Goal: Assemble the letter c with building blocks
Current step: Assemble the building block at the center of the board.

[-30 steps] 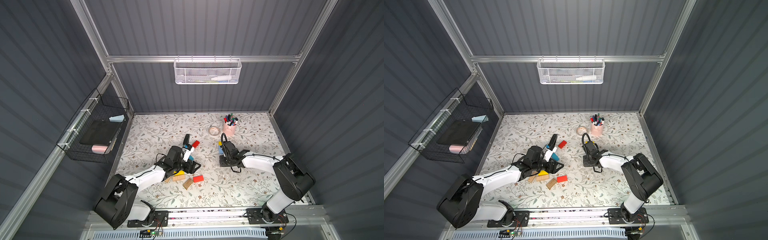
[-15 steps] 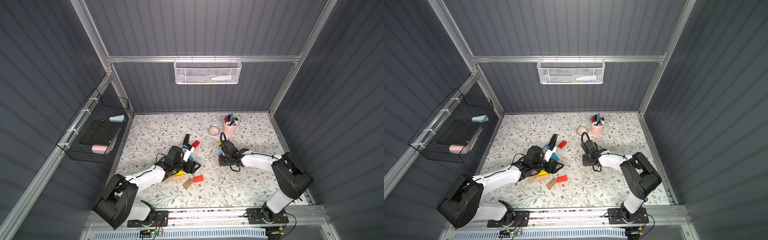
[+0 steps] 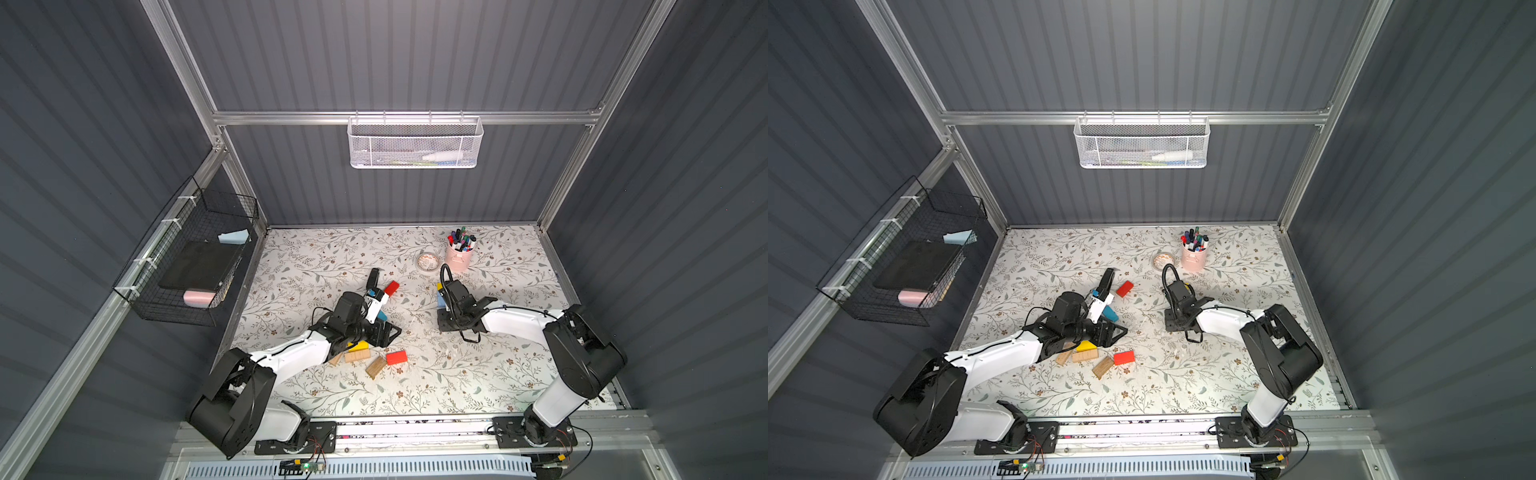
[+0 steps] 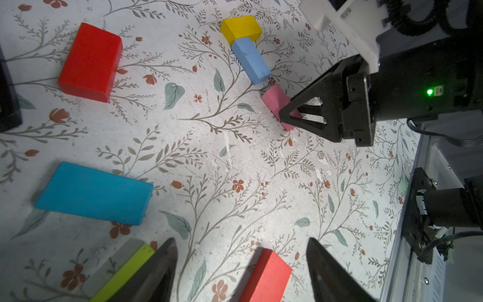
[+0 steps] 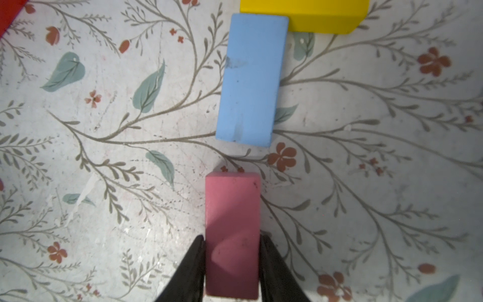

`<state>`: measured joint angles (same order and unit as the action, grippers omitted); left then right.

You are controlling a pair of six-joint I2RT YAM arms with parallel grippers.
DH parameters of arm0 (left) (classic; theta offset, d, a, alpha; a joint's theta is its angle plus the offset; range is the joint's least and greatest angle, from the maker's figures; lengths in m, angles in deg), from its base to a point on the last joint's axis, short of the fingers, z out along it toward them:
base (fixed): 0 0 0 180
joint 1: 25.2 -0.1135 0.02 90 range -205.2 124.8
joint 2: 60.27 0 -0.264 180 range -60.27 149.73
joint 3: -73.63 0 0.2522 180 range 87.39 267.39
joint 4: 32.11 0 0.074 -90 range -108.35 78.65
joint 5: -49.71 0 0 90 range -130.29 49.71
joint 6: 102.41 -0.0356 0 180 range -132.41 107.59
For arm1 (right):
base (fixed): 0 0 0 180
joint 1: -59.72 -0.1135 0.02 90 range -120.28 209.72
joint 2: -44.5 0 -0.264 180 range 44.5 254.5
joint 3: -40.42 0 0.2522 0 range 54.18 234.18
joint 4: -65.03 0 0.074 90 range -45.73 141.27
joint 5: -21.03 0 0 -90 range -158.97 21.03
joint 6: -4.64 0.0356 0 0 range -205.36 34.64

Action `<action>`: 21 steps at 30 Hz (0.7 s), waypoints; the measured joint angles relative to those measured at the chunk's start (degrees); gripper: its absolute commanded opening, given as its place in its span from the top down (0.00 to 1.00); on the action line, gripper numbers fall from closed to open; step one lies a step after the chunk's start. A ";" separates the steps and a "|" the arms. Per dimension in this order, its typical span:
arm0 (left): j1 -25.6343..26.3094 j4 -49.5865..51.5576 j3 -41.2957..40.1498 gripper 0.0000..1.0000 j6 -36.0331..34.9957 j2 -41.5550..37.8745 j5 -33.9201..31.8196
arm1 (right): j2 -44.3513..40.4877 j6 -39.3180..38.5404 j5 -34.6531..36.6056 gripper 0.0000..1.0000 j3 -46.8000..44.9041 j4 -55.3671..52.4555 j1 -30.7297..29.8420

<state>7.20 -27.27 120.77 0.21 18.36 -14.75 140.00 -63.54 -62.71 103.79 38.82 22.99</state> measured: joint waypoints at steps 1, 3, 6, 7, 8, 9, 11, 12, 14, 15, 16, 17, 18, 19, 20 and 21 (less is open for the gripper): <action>0.00 0.00 0.00 0.24 0.00 0.00 0.02 | 0.00 0.00 0.00 0.67 0.00 0.00 0.00; -0.02 0.00 0.00 0.24 0.00 0.00 0.02 | 0.00 -0.02 0.00 0.68 0.00 0.00 0.00; -0.02 0.00 0.00 0.24 0.00 0.00 0.00 | 0.00 -0.04 0.04 0.68 0.02 -0.02 0.00; 0.00 0.00 0.00 0.24 0.00 0.00 0.00 | 0.02 -0.04 0.07 0.69 0.09 -0.09 0.00; -0.02 0.00 0.00 0.24 0.00 -0.04 0.00 | 0.09 -0.04 0.17 0.69 0.24 -0.24 0.00; 0.00 0.02 0.00 0.24 0.00 -0.09 0.00 | 0.22 -0.02 0.26 0.69 0.37 -0.37 0.00; -0.02 0.02 0.00 0.24 0.00 -0.24 0.00 | 0.39 -0.02 0.46 0.69 0.63 -0.61 0.00; 0.00 0.02 0.00 0.24 0.00 -0.35 0.00 | 0.44 0.00 0.55 0.69 0.74 -0.72 0.00; 0.00 0.02 0.00 0.24 0.00 -0.44 0.00 | 0.46 0.02 0.74 0.68 0.85 -0.94 0.00; 0.00 0.02 0.00 0.24 0.00 -0.46 0.00 | 0.48 0.02 0.87 0.68 0.90 -0.94 0.00; -0.02 0.00 0.00 0.24 0.00 -0.48 0.00 | 0.50 0.00 0.92 0.68 0.96 -0.96 0.00; -0.02 0.00 0.00 0.24 0.00 -0.48 0.00 | 0.50 0.02 1.03 0.68 0.98 -0.96 0.00; -0.02 0.02 0.00 0.24 0.00 -0.48 0.00 | 0.50 0.02 1.09 0.68 0.98 -0.94 0.00; 0.00 0.02 0.00 0.24 0.00 -0.48 0.00 | 0.50 0.00 1.11 0.68 0.98 -0.96 0.00; -0.02 0.00 0.00 0.24 -0.02 -0.48 0.00 | 0.52 0.02 1.11 0.68 0.98 -0.96 0.00; 0.00 0.02 0.00 0.24 -0.02 -0.48 0.00 | 0.55 0.00 1.14 0.68 0.98 -0.96 0.00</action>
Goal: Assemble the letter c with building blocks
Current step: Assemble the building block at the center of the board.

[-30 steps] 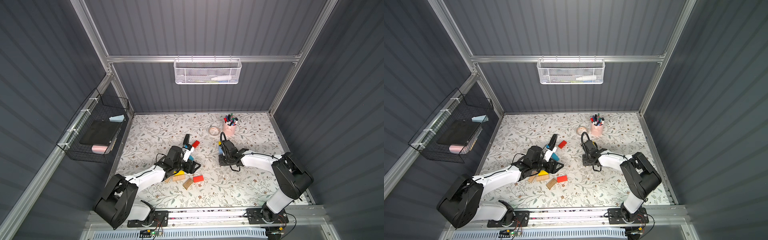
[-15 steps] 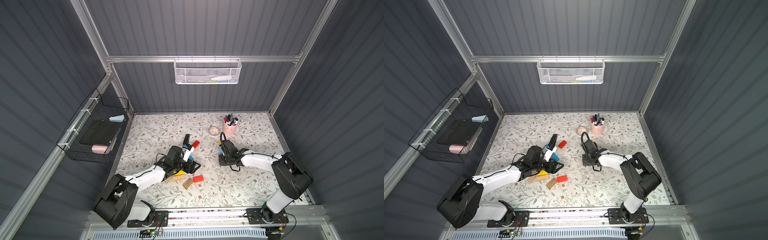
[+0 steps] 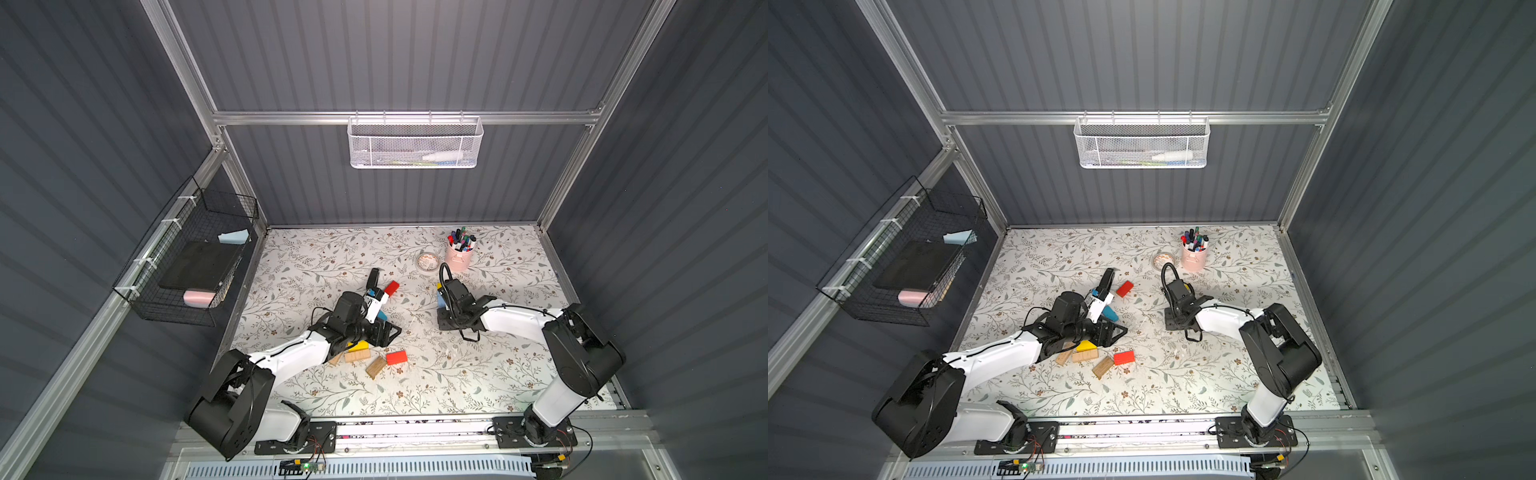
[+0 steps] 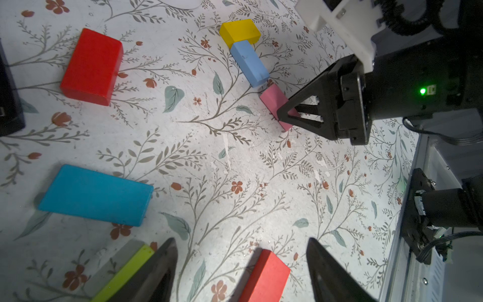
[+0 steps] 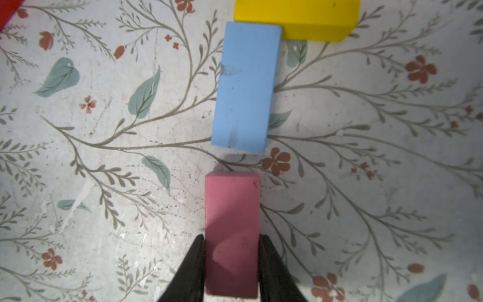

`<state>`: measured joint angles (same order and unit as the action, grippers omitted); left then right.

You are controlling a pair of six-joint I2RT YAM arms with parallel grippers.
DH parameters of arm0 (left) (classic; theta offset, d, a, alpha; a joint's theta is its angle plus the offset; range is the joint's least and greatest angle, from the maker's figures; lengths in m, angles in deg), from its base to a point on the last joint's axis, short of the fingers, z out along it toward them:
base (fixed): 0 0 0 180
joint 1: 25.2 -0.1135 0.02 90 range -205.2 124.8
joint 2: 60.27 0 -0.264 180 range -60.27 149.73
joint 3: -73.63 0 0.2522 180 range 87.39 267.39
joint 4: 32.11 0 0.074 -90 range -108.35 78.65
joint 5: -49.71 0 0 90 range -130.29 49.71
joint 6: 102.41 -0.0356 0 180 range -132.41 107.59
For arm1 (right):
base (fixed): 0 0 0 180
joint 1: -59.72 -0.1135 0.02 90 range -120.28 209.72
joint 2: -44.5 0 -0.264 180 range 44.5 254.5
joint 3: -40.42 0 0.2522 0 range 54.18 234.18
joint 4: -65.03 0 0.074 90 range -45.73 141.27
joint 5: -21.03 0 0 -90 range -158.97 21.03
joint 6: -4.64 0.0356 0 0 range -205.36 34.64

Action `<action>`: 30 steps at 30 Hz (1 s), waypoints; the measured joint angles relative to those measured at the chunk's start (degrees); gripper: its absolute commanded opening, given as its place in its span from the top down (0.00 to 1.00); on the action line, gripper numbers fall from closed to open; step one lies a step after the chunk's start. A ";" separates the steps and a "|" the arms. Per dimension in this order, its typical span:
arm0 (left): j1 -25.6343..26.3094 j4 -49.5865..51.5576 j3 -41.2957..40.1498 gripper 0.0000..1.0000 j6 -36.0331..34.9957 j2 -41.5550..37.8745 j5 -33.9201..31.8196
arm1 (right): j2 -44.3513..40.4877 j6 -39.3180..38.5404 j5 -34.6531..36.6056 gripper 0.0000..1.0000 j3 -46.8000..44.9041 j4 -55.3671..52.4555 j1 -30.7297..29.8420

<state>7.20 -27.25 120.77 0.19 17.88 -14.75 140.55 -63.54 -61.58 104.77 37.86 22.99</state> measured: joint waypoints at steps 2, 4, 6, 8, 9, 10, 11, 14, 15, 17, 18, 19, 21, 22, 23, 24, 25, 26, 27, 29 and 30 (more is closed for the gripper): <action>-0.02 -0.02 0.00 0.24 0.00 0.00 0.00 | 0.00 0.00 0.00 0.68 0.04 -0.07 0.00; 0.00 0.00 0.00 0.24 0.00 0.00 0.00 | 0.02 0.00 0.00 0.68 0.11 -0.07 0.04; -0.02 0.00 0.00 0.24 0.00 0.00 0.00 | 0.02 -0.02 0.00 0.68 0.11 -0.09 0.09; 0.00 0.00 0.00 0.24 0.00 0.00 0.00 | 0.02 -0.02 -0.02 0.68 0.11 -0.09 0.17; 0.00 0.00 0.00 0.24 0.00 -0.02 0.00 | 0.02 -0.02 -0.02 0.68 0.11 -0.09 0.24; 0.00 0.00 0.00 0.24 0.00 -0.11 0.00 | 0.02 -0.02 -0.02 0.68 0.11 -0.09 0.35; -0.02 0.00 0.00 0.24 0.00 -0.17 0.00 | 0.04 -0.02 -0.02 0.68 0.11 -0.09 0.37; 0.00 -0.02 0.00 0.24 -0.02 -0.48 0.00 | 0.28 -0.04 -0.02 0.67 0.22 -0.17 0.55; 0.00 -0.02 0.00 0.24 -0.02 -0.52 0.00 | 0.46 -0.04 -0.02 0.67 0.42 -0.15 0.61; 0.00 0.00 0.00 0.24 -0.02 -0.52 0.00 | 0.96 -0.20 -0.04 0.66 0.92 -0.13 0.66; -0.02 -0.02 0.00 0.24 -0.04 -0.52 0.00 | 1.09 -0.28 -0.04 0.66 1.07 -0.07 0.63; 0.00 0.00 0.00 0.24 -0.07 -0.52 0.00 | 1.11 -0.37 -0.04 0.66 1.14 -0.11 0.63; -0.02 0.00 0.00 0.24 -0.15 -0.52 0.00 | 1.16 -0.42 -0.04 0.66 1.16 -0.09 0.66; -0.02 0.00 0.00 0.24 -0.15 -0.52 0.00 | 1.18 -0.44 -0.07 0.67 1.16 -0.09 0.70; 0.00 0.00 0.00 0.24 -0.17 -0.52 0.00 | 1.18 -0.44 -0.07 0.67 1.18 -0.09 0.70; -0.02 0.00 0.00 0.24 -0.17 -0.52 0.00 | 1.18 -0.44 -0.07 0.66 1.18 -0.09 0.74; 0.00 0.00 0.00 0.24 -0.17 -0.52 0.00 | 1.18 -0.44 -0.07 0.66 1.18 -0.11 0.79; -0.02 0.00 0.00 0.24 -0.17 -0.52 0.00 | 1.18 -0.44 -0.07 0.66 1.18 -0.11 0.83; -0.02 0.00 0.00 0.24 -0.17 -0.52 0.00 | 1.18 -0.44 -0.07 0.66 1.18 -0.11 0.92; 0.00 0.00 0.00 0.24 -0.17 -0.52 0.00 | 1.18 -0.44 -0.07 0.66 1.25 -0.13 1.09; 0.00 0.00 0.00 0.24 -0.17 -0.52 0.00 | 1.18 -0.44 -0.07 0.66 1.27 -0.15 1.20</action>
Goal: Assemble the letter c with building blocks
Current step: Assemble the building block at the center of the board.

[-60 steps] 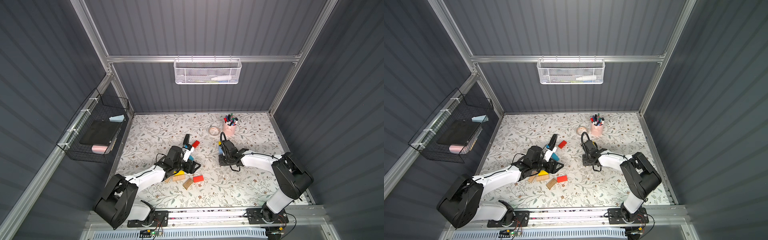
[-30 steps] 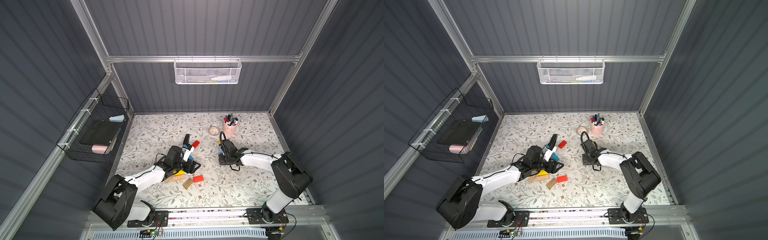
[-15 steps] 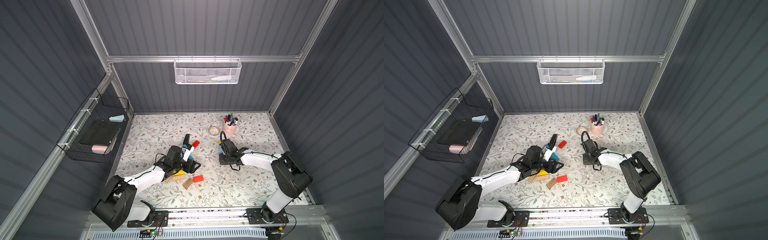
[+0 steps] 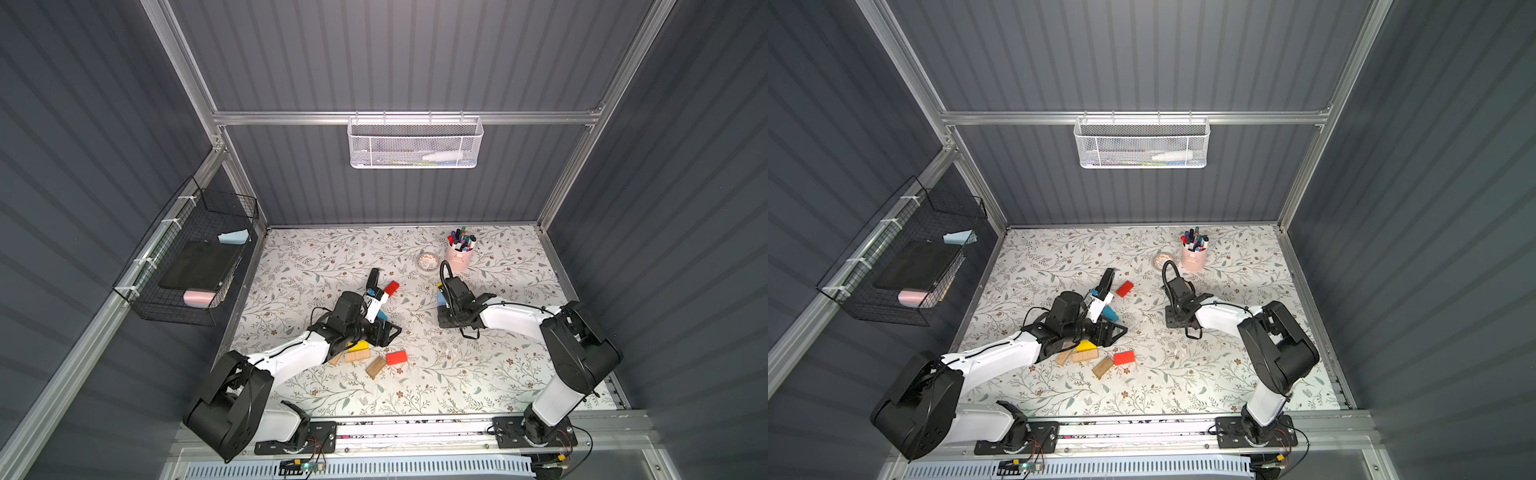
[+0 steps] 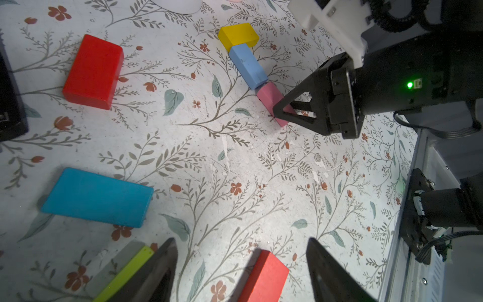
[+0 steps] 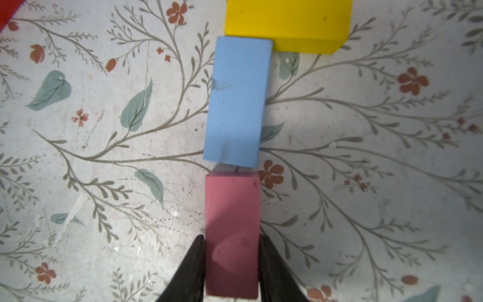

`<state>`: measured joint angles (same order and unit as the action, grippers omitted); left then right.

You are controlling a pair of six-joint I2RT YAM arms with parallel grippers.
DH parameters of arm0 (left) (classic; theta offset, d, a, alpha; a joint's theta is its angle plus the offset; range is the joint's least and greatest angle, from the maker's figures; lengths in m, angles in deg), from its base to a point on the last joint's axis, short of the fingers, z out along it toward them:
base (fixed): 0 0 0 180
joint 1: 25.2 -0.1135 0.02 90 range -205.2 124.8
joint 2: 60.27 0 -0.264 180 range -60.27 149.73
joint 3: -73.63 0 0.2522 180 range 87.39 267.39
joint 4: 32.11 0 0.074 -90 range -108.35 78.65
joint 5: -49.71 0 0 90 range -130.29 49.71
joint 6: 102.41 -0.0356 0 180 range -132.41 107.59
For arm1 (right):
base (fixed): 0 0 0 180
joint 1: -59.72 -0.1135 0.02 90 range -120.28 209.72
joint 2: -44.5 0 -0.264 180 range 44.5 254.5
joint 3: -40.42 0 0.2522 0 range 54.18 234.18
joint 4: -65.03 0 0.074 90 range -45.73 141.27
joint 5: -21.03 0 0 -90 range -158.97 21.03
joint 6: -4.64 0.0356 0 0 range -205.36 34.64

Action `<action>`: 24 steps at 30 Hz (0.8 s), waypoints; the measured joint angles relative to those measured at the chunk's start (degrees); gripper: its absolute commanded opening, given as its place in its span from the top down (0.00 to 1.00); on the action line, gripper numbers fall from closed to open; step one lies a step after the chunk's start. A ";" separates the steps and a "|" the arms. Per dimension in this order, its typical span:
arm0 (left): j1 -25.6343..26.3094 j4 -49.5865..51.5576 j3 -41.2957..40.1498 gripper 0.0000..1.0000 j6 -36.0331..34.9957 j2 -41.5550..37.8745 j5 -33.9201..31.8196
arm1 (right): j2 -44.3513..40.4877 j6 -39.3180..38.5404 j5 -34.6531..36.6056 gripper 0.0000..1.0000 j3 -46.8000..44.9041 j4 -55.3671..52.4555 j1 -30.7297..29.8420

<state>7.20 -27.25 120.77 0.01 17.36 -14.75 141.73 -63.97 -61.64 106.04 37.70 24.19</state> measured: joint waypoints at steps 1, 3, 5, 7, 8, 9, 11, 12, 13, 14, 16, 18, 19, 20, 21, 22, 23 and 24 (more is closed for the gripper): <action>-0.02 0.00 0.00 0.24 0.00 -0.02 0.00 | 0.00 -0.02 0.00 0.66 0.02 0.00 0.04; 0.00 0.00 0.00 0.24 0.00 -0.02 0.00 | 0.09 -0.04 0.00 0.66 0.13 -0.02 0.11; -0.02 0.00 0.00 0.24 0.00 -0.02 0.00 | 0.28 -0.13 -0.04 0.66 0.37 -0.09 0.20; 0.00 0.00 0.00 0.24 -0.02 -0.02 0.00 | 0.52 -0.24 -0.22 0.66 0.57 -0.13 0.20; 0.00 0.00 0.00 0.24 -0.02 -0.02 0.00 | 0.57 -0.28 -0.24 0.66 0.63 -0.13 0.20; 0.00 0.00 0.00 0.24 -0.02 -0.02 0.00 | 0.61 -0.39 -0.31 0.66 0.66 -0.09 0.20; 0.00 0.00 0.00 0.24 -0.02 -0.02 0.00 | 0.63 -0.44 -0.39 0.66 0.68 -0.09 0.20; 0.00 0.00 0.00 0.24 -0.02 -0.02 0.00 | 0.63 -0.46 -0.42 0.67 0.68 -0.09 0.20; -0.02 0.00 0.00 0.24 -0.02 -0.02 0.00 | 0.63 -0.48 -0.44 0.66 0.68 -0.09 0.20; -0.02 0.00 0.00 0.24 0.00 -0.02 0.00 | 0.63 -0.48 -0.44 0.66 0.70 -0.09 0.20; -0.02 0.00 0.00 0.24 -0.02 -0.02 0.00 | 0.66 -0.55 -0.44 0.67 0.70 -0.09 0.20; 0.00 0.00 0.00 0.24 -0.02 -0.02 0.00 | 0.70 -0.61 -0.44 0.67 0.76 -0.11 0.20; 0.00 0.00 0.00 0.24 -0.02 -0.02 0.00 | 0.74 -0.63 -0.46 0.66 0.83 -0.13 0.20; 0.00 0.00 0.00 0.24 -0.02 -0.02 0.00 | 0.74 -0.66 -0.46 0.66 0.87 -0.13 0.20; 0.00 0.00 0.00 0.24 -0.02 -0.02 0.00 | 0.74 -0.66 -0.46 0.66 0.94 -0.15 0.20; 0.00 0.00 0.00 0.24 -0.02 -0.02 0.00 | 0.74 -0.68 -0.46 0.67 0.98 -0.15 0.20; 0.00 0.00 0.00 0.24 -0.02 -0.02 -0.02 | 0.74 -0.68 -0.46 0.66 1.03 -0.15 0.20; 0.00 0.00 0.00 0.24 -0.02 -0.02 0.00 | 0.74 -0.68 -0.46 0.66 1.05 -0.17 0.20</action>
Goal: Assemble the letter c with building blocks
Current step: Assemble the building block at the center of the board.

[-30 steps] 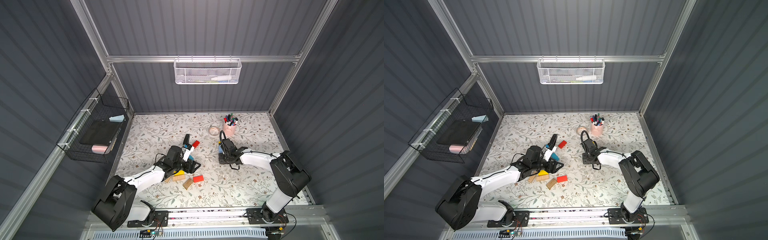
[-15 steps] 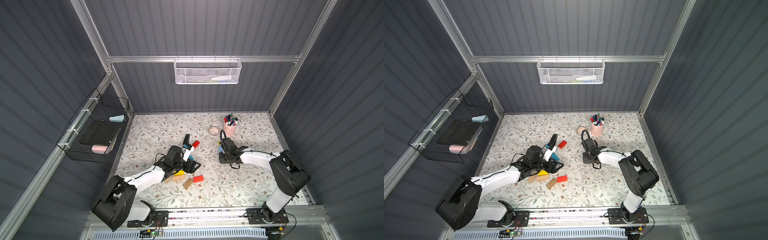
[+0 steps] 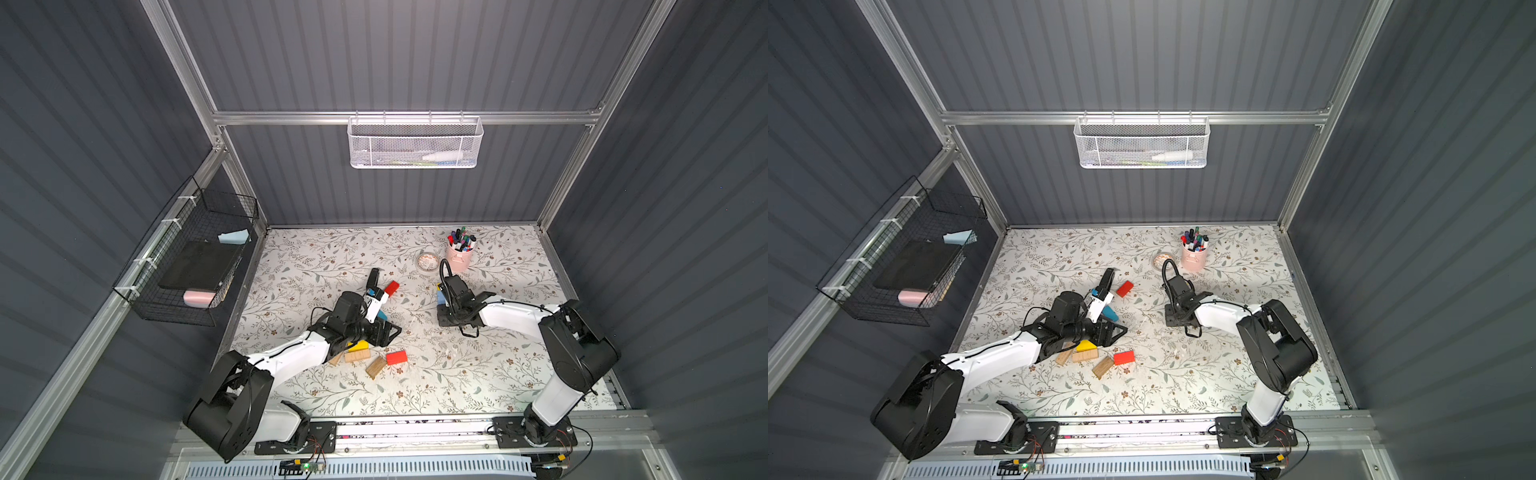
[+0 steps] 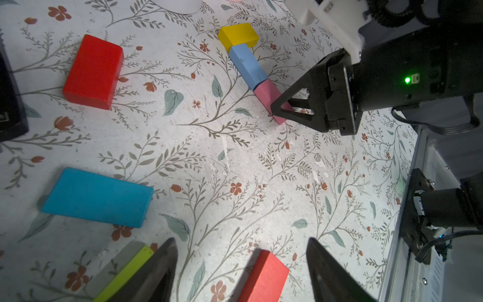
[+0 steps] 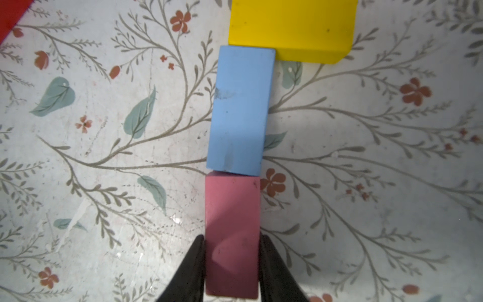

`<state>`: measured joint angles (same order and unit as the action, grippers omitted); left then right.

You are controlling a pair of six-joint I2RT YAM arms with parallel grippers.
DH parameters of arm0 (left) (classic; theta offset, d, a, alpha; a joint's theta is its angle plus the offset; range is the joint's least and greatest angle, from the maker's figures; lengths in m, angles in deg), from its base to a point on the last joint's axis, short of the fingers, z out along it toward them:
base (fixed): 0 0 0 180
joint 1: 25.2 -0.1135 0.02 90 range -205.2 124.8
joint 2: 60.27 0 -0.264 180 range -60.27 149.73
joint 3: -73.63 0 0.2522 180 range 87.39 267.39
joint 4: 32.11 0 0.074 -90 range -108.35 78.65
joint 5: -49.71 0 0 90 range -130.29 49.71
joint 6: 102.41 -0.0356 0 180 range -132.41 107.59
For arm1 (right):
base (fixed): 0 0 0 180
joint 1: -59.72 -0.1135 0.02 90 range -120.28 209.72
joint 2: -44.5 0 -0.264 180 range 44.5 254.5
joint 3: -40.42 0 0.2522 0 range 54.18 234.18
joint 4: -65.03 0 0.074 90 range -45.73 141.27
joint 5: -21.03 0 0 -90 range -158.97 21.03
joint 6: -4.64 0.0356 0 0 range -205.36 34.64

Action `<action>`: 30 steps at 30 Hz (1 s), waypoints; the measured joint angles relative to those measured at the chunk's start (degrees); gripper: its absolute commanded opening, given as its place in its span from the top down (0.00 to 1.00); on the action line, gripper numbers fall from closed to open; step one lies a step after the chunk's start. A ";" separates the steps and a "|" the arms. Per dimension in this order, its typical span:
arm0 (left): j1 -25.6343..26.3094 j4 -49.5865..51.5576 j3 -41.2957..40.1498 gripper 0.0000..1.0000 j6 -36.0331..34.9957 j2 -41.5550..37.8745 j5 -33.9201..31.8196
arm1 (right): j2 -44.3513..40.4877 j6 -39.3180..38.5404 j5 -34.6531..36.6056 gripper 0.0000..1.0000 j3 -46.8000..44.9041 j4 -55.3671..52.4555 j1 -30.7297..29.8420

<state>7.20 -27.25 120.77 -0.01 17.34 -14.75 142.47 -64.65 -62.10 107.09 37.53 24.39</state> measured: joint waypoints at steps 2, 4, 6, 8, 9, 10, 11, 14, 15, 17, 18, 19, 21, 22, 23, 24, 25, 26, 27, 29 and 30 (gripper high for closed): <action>0.00 0.00 0.00 0.24 0.00 0.00 0.00 | 0.00 0.00 0.02 0.66 0.02 0.00 0.00; -0.02 0.00 0.00 0.24 0.00 0.00 0.00 | 0.00 0.00 0.02 0.66 0.02 0.00 0.00; 0.00 0.00 0.00 0.24 0.00 0.00 -0.02 | 0.02 0.00 0.02 0.66 0.02 0.00 0.00; -0.02 0.00 0.00 0.24 0.00 0.00 -0.02 | 0.02 0.00 0.02 0.65 0.02 0.00 0.00; -0.02 0.00 0.00 0.24 0.00 0.00 -0.02 | 0.02 0.00 0.00 0.65 0.02 0.00 0.00; 0.00 0.00 0.00 0.24 0.00 0.00 -0.04 | 0.02 0.00 0.00 0.64 0.04 0.00 0.00; -0.02 0.00 0.00 0.24 0.00 0.00 -0.09 | 0.02 -0.02 0.00 0.62 0.07 -0.02 0.00; -0.02 0.00 0.00 0.24 0.00 0.00 -0.22 | 0.07 -0.09 0.00 0.58 0.33 -0.04 0.00; 0.00 0.00 0.00 0.24 0.00 0.00 -0.22 | 0.07 -0.20 0.02 0.56 0.37 0.02 0.00; 0.00 0.00 0.00 0.24 0.00 0.00 -0.22 | 0.07 -0.26 0.00 0.52 0.37 -0.04 0.00; -0.02 0.00 0.00 0.24 0.00 0.00 -0.22 | 0.04 -0.28 0.02 0.51 0.39 -0.02 0.00; 0.00 0.00 0.00 0.24 0.00 0.00 -0.22 | 0.04 -0.24 0.04 0.49 0.37 -0.02 0.00; 0.00 0.00 0.00 0.24 0.00 -0.02 -0.26 | 0.02 -0.17 0.13 0.46 0.37 -0.07 0.00; 0.00 0.02 -0.02 0.24 0.00 -0.09 -0.37 | -0.07 0.02 0.22 0.46 0.37 -0.07 0.04; -0.02 0.02 -0.02 0.24 0.00 -0.22 -0.44 | -0.33 0.17 0.35 0.46 0.37 -0.11 0.07; 0.00 0.00 -0.02 0.24 0.00 -0.35 -0.46 | -0.90 0.26 0.46 0.46 0.31 -0.33 0.11; -0.02 0.02 -0.02 0.24 0.00 -0.50 -0.46 | -1.70 0.33 0.55 0.46 0.22 -0.66 0.11; 0.00 0.00 -0.02 0.24 0.00 -0.68 -0.46 | -2.97 0.33 0.68 0.46 0.09 -1.07 0.11; -0.02 0.00 -0.02 0.24 0.00 -0.79 -0.46 | -4.68 0.33 0.74 0.46 -0.17 -1.33 0.13; 0.00 0.00 -0.02 0.24 0.00 -0.87 -0.46 | -8.31 0.20 0.72 0.46 -0.57 -1.70 0.15; -0.02 0.07 -0.02 0.24 -0.02 -0.87 -0.48 | -10.25 -0.24 0.61 0.47 -0.76 -1.70 0.15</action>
<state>7.18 -27.19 120.75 -0.03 16.46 -15.23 132.22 -64.89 -61.49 106.32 35.82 24.54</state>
